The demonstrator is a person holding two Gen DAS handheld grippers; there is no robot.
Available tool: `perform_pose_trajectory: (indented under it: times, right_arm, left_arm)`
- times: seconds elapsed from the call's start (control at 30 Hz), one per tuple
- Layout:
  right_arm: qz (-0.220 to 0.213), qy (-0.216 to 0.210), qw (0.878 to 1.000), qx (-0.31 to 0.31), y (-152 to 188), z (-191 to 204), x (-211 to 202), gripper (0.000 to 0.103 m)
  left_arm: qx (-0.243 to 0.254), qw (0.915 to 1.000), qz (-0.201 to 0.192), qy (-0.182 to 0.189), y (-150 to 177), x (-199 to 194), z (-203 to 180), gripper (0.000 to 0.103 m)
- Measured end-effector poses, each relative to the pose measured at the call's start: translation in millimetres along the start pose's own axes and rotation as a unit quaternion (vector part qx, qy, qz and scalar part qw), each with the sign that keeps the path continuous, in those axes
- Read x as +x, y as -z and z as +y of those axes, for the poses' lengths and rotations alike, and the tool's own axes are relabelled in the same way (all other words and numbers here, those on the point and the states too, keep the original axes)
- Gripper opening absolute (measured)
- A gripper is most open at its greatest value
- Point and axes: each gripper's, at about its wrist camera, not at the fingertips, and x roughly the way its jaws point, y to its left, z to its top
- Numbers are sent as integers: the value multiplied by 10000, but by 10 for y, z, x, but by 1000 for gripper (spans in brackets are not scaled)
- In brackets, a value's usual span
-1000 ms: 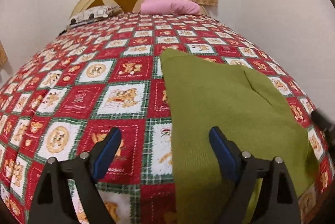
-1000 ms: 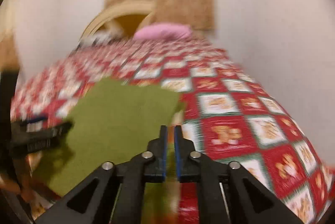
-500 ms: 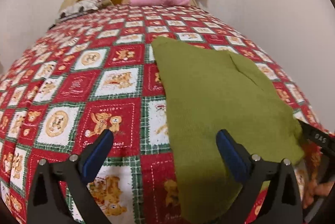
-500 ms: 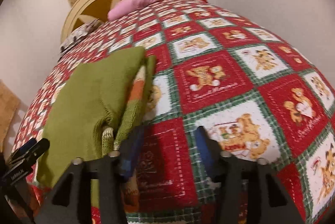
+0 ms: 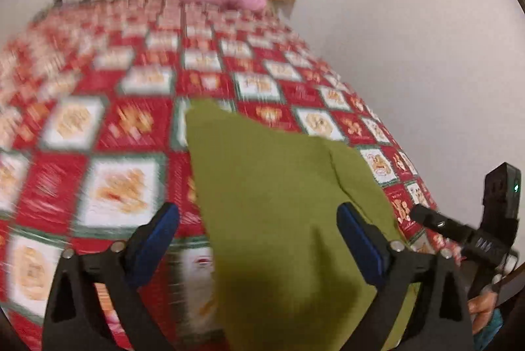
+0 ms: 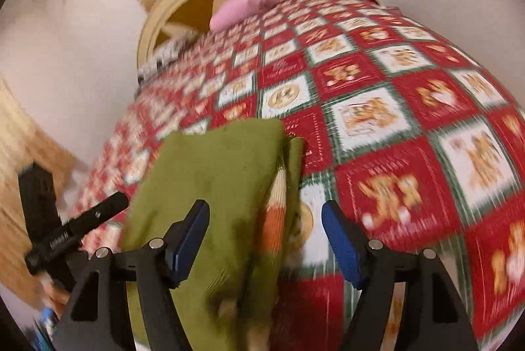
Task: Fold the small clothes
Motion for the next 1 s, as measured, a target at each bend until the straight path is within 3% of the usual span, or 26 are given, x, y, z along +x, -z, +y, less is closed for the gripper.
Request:
perform_pose_trajectory:
  times: [0.03, 0.1, 0.37, 0.57, 0.63, 0.7, 0.77, 0.9, 1.0]
  right_arm:
    - [171, 25, 9997, -143, -31, 19, 147, 71]
    - [433, -29, 9988, -212, -48, -8, 378, 71]
    - [310, -452, 9979, -337, -1, -61, 566, 75]
    - [324, -298, 9966, -700, -31, 104, 679, 73]
    - [291, -277, 9956, -845, -16, 150, 674, 56]
    - [238, -280, 9949, -938, 8, 181, 656, 51]
    - [118, -95, 9933, -1148, 40, 273, 619, 43]
    - [-127, 607, 9827, -1746, 124, 569, 578, 32]
    - [-335, 909, 9784, -1824, 156, 702, 446, 28]
  left_arm:
    - [-147, 9997, 160, 92, 24, 114, 42, 86]
    - [-457, 9976, 491, 158, 127, 348, 131, 85]
    - [-200, 9989, 187, 389, 253, 317, 100, 86]
    - [-199, 9986, 128, 466, 238, 292, 147, 86]
    - [-224, 9985, 104, 478, 239, 290, 151, 85]
    - [-239, 9989, 49, 407, 246, 279, 150, 79]
    - [-222, 9988, 19, 426, 250, 271, 141, 65]
    - [-62, 9997, -55, 224, 254, 239, 64, 56]
    - [31, 9999, -101, -8, 245, 178, -4, 48]
